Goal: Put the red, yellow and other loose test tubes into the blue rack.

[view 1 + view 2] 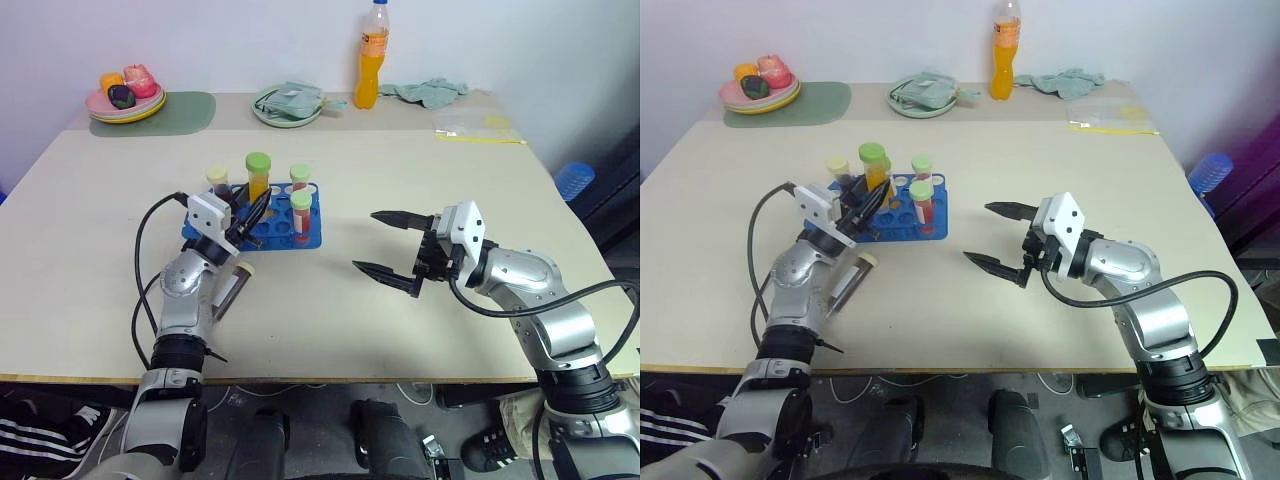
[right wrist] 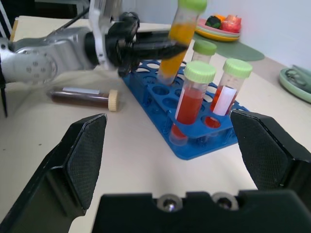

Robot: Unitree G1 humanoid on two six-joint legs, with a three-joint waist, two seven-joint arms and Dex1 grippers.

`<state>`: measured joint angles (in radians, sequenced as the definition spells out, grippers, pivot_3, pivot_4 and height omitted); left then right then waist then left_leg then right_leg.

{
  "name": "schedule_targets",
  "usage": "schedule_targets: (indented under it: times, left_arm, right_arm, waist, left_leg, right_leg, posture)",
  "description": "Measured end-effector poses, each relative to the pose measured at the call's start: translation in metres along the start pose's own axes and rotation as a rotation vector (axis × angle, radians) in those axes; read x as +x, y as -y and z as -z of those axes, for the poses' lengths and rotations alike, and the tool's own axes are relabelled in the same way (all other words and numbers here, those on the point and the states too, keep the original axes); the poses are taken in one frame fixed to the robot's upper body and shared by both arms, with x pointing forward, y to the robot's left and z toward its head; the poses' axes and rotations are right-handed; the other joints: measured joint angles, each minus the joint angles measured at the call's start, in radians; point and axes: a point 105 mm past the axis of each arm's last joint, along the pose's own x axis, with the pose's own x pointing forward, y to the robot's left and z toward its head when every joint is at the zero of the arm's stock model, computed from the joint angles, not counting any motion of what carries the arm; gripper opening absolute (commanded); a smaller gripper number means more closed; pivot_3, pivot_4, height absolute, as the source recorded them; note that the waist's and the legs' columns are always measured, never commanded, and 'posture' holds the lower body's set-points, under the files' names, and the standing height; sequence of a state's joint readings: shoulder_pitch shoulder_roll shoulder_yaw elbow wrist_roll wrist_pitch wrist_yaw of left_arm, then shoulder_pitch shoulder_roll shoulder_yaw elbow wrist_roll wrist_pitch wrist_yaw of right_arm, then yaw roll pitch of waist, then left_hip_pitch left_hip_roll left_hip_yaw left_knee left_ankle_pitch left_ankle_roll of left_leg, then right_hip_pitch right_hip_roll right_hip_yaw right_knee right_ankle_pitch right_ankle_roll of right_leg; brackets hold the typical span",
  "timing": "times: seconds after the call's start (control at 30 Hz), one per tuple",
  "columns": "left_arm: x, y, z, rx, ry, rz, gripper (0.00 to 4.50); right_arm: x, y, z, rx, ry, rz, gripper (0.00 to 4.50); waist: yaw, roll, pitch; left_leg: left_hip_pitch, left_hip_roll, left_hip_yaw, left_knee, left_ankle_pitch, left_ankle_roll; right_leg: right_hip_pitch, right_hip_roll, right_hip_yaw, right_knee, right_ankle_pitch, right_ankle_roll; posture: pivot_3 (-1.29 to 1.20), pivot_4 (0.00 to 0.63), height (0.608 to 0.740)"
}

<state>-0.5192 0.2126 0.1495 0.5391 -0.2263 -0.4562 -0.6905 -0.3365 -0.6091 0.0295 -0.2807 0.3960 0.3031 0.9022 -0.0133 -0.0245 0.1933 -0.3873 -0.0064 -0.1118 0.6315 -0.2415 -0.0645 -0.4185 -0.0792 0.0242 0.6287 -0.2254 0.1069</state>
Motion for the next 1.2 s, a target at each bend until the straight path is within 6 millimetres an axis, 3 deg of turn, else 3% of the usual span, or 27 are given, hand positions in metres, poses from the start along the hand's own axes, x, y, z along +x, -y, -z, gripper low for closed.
schedule_targets:
  times: [0.33,0.5,0.9,1.2]
  left_arm:
    - [-0.001,0.005,0.003,0.039,0.002,-0.007,0.77]
    - [-0.007,0.011,0.01,0.022,-0.008,-0.017,0.77]
    - [-0.008,0.004,0.013,-0.021,-0.002,-0.083,0.77]
    - [-0.006,0.009,0.016,-0.066,-0.013,-0.045,0.77]
  right_arm:
    - [-0.001,0.0,0.002,0.009,-0.008,0.027,4.5]
    - [-0.001,0.001,0.001,0.006,-0.008,0.03,4.5]
    - [-0.001,0.002,0.001,-0.003,-0.011,0.034,4.5]
    - [0.0,0.003,0.001,-0.008,-0.015,0.037,4.5]
  waist:
    - [0.0,0.002,-0.001]
    - [0.001,0.003,-0.001]
    - [0.001,0.003,-0.001]
    - [0.001,0.003,-0.001]
  left_leg:
    - [0.002,0.0,0.0,0.0,0.0,0.0]
    - [0.014,0.0,0.0,-0.004,-0.001,0.0]
    - [0.013,0.0,0.0,-0.004,-0.001,0.0]
    - [0.013,0.0,0.0,-0.005,-0.001,0.001]
  right_leg:
    - [0.002,0.0,0.0,0.0,0.0,0.0]
    - [0.015,0.0,0.0,-0.006,-0.003,-0.002]
    - [0.015,0.0,0.0,-0.008,-0.002,-0.002]
    - [0.015,0.0,0.0,-0.01,-0.002,-0.002]
  posture:
    - [0.0,0.15,0.74]
    - [0.0,0.15,0.74]
    - [0.0,0.15,0.74]
    - [0.0,0.15,0.74]
